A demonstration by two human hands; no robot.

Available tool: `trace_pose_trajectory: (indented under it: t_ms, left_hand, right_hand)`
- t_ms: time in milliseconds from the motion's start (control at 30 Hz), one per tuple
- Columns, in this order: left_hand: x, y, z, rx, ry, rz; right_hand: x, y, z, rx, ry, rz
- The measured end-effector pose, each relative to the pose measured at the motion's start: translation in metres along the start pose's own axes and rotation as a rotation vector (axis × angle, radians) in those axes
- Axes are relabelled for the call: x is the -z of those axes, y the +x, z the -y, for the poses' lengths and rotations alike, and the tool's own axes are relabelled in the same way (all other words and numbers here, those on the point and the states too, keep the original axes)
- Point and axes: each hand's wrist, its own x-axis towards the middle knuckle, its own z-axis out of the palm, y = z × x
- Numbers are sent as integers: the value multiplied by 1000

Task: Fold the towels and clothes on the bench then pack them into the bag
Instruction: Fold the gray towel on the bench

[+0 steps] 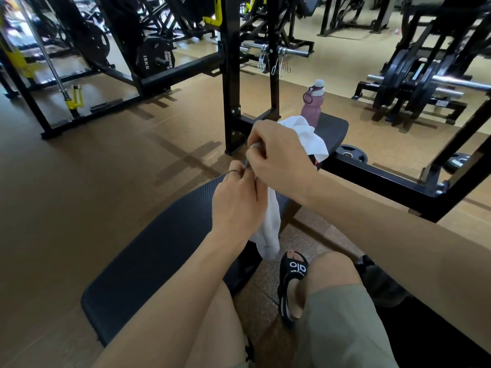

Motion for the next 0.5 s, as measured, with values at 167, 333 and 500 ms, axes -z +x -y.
trace_pose_trajectory:
  t_ms: [167, 333, 500]
  left_hand:
    - [-1, -1, 26, 81, 81, 349]
    - [-1, -6, 41, -26, 50, 506]
    - [-3, -8, 39, -64, 24, 511]
  right_hand:
    - [5, 3, -18, -128, 6, -63]
    - [5, -2, -9, -106, 33, -65]
    - [8, 1, -11, -16, -131, 82]
